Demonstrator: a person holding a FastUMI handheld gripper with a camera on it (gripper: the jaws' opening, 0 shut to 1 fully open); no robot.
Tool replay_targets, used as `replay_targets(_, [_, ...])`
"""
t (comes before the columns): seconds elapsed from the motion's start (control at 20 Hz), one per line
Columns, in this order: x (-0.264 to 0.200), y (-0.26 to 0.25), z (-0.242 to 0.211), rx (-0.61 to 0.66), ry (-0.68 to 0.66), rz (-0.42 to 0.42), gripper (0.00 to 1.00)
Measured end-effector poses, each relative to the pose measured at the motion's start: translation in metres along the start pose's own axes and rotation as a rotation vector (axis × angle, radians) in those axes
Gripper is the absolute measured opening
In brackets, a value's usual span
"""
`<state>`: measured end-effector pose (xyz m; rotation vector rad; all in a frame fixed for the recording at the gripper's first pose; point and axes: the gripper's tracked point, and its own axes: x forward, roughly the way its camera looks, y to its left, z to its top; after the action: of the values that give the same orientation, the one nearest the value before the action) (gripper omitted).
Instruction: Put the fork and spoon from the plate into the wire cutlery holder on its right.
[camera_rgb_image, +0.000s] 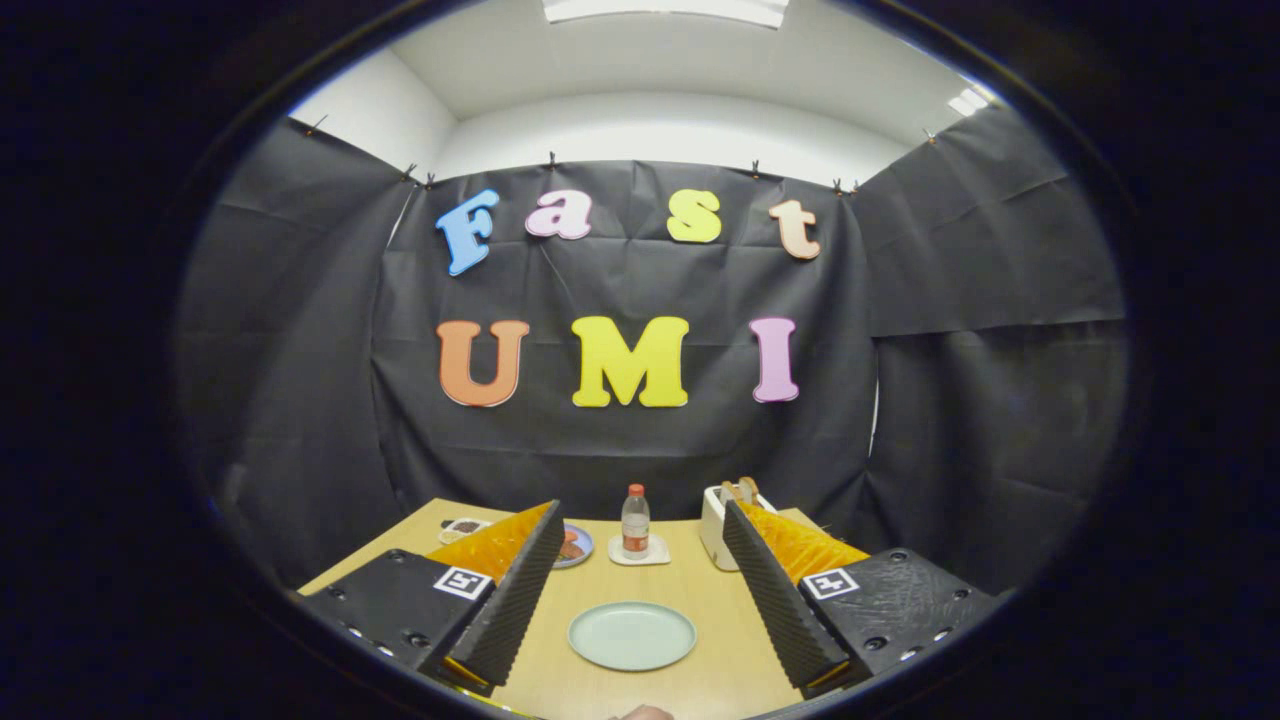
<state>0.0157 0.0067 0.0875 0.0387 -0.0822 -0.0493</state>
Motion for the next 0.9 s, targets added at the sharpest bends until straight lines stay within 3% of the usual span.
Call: replay_targets(0.9, [0.001,0.004,-0.012,0.05,-0.003,-0.065,0.97])
